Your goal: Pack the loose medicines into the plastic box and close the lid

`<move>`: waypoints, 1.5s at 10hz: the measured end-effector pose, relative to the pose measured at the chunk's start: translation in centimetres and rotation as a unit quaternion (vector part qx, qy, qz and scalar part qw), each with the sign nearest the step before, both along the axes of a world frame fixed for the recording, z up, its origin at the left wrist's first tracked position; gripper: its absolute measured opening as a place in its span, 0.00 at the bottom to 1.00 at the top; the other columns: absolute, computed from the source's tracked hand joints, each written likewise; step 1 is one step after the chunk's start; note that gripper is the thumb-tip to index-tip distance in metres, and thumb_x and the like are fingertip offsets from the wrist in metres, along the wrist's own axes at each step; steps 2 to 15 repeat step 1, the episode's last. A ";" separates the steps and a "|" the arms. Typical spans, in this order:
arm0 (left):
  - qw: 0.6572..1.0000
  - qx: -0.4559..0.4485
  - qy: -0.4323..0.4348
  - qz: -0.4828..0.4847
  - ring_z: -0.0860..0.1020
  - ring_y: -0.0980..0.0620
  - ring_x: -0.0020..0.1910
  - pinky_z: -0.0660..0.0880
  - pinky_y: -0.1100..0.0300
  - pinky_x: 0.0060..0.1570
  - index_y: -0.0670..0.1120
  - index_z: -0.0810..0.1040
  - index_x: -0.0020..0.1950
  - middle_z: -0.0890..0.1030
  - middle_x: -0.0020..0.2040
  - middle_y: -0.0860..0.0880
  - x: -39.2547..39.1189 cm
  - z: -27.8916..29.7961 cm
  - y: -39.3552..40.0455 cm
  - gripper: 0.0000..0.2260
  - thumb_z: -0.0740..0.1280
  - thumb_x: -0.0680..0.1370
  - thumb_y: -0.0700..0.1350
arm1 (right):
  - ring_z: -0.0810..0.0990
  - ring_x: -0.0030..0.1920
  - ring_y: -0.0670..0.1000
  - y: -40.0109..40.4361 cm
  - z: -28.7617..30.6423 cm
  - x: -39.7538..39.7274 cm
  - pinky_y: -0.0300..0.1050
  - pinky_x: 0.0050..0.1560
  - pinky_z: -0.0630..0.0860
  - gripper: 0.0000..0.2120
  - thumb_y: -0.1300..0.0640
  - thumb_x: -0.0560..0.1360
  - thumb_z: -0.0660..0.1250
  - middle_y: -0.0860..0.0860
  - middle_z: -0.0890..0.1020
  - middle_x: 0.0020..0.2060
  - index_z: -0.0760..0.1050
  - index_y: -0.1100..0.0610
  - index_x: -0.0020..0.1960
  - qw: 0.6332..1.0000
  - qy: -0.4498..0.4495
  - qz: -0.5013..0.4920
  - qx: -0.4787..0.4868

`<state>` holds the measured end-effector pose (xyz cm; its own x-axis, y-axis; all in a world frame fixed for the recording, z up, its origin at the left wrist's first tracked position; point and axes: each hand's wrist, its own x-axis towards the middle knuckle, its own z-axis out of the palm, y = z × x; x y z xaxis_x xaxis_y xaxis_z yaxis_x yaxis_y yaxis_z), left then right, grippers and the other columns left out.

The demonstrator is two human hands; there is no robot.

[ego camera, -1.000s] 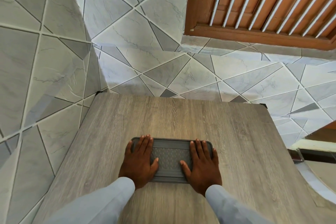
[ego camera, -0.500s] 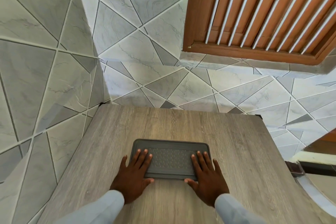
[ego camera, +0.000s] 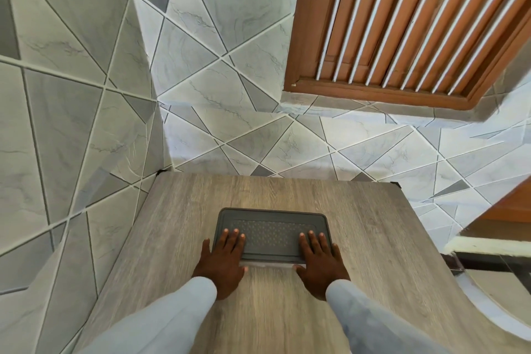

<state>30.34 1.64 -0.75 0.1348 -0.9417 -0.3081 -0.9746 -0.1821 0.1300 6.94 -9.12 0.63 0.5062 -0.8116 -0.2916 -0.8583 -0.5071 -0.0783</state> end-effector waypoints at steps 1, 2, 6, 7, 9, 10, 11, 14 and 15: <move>0.998 -0.057 -0.004 -0.002 0.33 0.50 0.73 0.40 0.44 0.72 0.49 0.38 0.76 0.38 0.78 0.49 0.4 0.9 1.1 0.31 0.37 0.75 0.60 | 0.35 0.77 0.54 1.4 0.8 -0.7 0.55 0.76 0.38 0.35 0.39 0.79 0.49 0.51 0.38 0.78 0.35 0.50 0.77 0.999 -0.037 0.012 -0.032; 0.998 -0.057 -0.004 -0.002 0.33 0.50 0.73 0.40 0.44 0.72 0.49 0.38 0.76 0.38 0.78 0.49 0.4 0.9 1.1 0.31 0.37 0.75 0.60 | 0.35 0.77 0.54 1.4 0.8 -0.7 0.55 0.76 0.38 0.35 0.39 0.79 0.49 0.51 0.38 0.78 0.35 0.50 0.77 0.999 -0.037 0.012 -0.032; 0.998 -0.057 -0.004 -0.002 0.33 0.50 0.73 0.40 0.44 0.72 0.49 0.38 0.76 0.38 0.78 0.49 0.4 0.9 1.1 0.31 0.37 0.75 0.60 | 0.35 0.77 0.54 1.4 0.8 -0.7 0.55 0.76 0.38 0.35 0.39 0.79 0.49 0.51 0.38 0.78 0.35 0.50 0.77 0.999 -0.037 0.012 -0.032; 0.998 -0.057 -0.004 -0.002 0.33 0.50 0.73 0.40 0.44 0.72 0.49 0.38 0.76 0.38 0.78 0.49 0.4 0.9 1.1 0.31 0.37 0.75 0.60 | 0.35 0.77 0.54 1.4 0.8 -0.7 0.55 0.76 0.38 0.35 0.39 0.79 0.49 0.51 0.38 0.78 0.35 0.50 0.77 0.999 -0.037 0.012 -0.032; 0.998 -0.057 -0.004 -0.002 0.33 0.50 0.73 0.40 0.44 0.72 0.49 0.38 0.76 0.38 0.78 0.49 0.4 0.9 1.1 0.31 0.37 0.75 0.60 | 0.35 0.77 0.54 1.4 0.8 -0.7 0.55 0.76 0.38 0.35 0.39 0.79 0.49 0.51 0.38 0.78 0.35 0.50 0.77 0.999 -0.037 0.012 -0.032; 0.998 -0.057 -0.004 -0.002 0.33 0.50 0.73 0.40 0.44 0.72 0.49 0.38 0.76 0.38 0.78 0.49 0.4 0.9 1.1 0.31 0.37 0.75 0.60 | 0.35 0.77 0.54 1.4 0.8 -0.7 0.55 0.76 0.38 0.35 0.39 0.79 0.49 0.51 0.38 0.78 0.35 0.50 0.77 0.999 -0.037 0.012 -0.032; 0.998 -0.057 -0.004 -0.002 0.33 0.50 0.73 0.40 0.44 0.72 0.49 0.38 0.76 0.38 0.78 0.49 0.4 0.9 1.1 0.31 0.37 0.75 0.60 | 0.35 0.77 0.54 1.4 0.8 -0.7 0.55 0.76 0.38 0.35 0.39 0.79 0.49 0.51 0.38 0.78 0.35 0.50 0.77 0.999 -0.037 0.012 -0.032; 0.998 -0.057 -0.004 -0.002 0.33 0.50 0.73 0.40 0.44 0.72 0.49 0.38 0.76 0.38 0.78 0.49 0.4 0.9 1.1 0.31 0.37 0.75 0.60 | 0.35 0.77 0.54 1.4 0.8 -0.7 0.55 0.76 0.38 0.35 0.39 0.79 0.49 0.51 0.38 0.78 0.35 0.50 0.77 0.999 -0.037 0.012 -0.032; 0.998 -0.057 -0.004 -0.002 0.33 0.50 0.73 0.40 0.44 0.72 0.49 0.38 0.76 0.38 0.78 0.49 0.4 0.9 1.1 0.31 0.37 0.75 0.60 | 0.35 0.77 0.54 1.4 0.8 -0.7 0.55 0.76 0.38 0.35 0.39 0.79 0.49 0.51 0.38 0.78 0.35 0.50 0.77 0.999 -0.037 0.012 -0.032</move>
